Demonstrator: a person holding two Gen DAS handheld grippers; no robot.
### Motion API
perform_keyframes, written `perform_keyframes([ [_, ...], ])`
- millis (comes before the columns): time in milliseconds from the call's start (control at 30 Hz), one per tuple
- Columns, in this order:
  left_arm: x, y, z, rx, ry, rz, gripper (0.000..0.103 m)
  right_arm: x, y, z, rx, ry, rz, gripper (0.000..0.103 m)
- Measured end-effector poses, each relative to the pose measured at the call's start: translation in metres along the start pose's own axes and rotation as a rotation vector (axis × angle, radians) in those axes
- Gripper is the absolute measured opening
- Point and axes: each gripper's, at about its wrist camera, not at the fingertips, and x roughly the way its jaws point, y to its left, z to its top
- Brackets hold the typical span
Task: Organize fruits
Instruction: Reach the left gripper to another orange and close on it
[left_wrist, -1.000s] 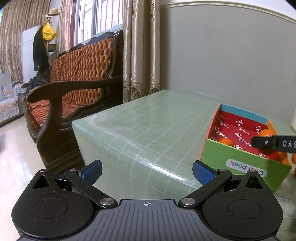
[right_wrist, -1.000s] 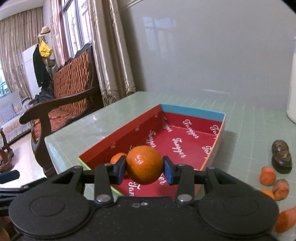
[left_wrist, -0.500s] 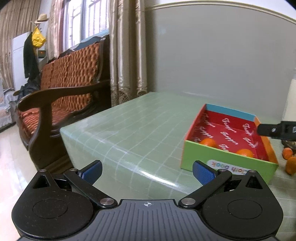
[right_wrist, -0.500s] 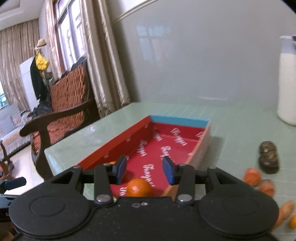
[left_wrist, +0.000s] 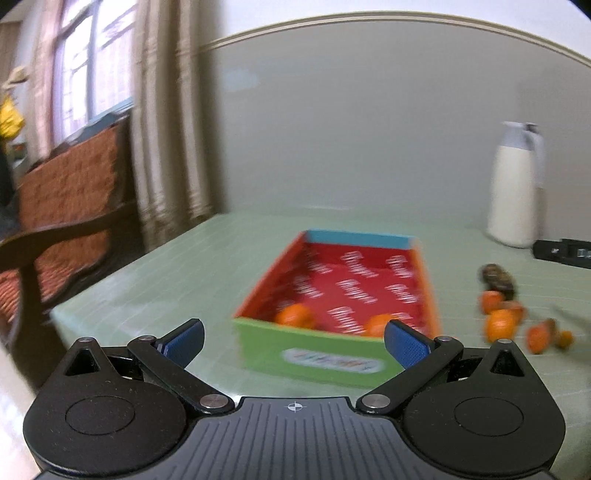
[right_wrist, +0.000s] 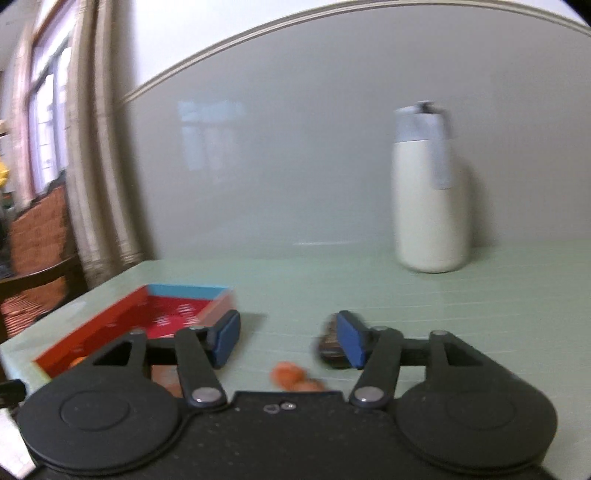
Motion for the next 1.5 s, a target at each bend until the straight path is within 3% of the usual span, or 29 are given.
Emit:
perform_keyframes([
  [333, -0.003, -0.08, 0.015, 0.144, -0.018, -0.227, 0.103, -0.025, -0.053, -0.012, 0.05, -0.029, -0.153, 0.066],
  [700, 0.005, -0.136, 0.011, 0.232, 0.017, -0.337, 0.103, -0.057, -0.105, -0.024, 0.135, -0.04, -0.278, 0.078],
  [833, 0.01, -0.149, 0.009, 0.266, 0.015, -0.34, 0.103, -0.066, -0.12, -0.029, 0.157, -0.046, -0.302, 0.08],
  [1267, 0.042, -0.157, 0.012, 0.247, 0.063, -0.305, 0.102, -0.082, -0.139, -0.034, 0.213, -0.05, -0.325, 0.08],
  [1400, 0.052, -0.163, 0.009, 0.27, 0.089, -0.298, 0.089, -0.08, -0.138, -0.034, 0.216, -0.047, -0.324, 0.08],
  [1500, 0.062, -0.163, 0.009, 0.252, 0.126, -0.297, 0.085, -0.08, -0.138, -0.033, 0.215, -0.048, -0.318, 0.08],
])
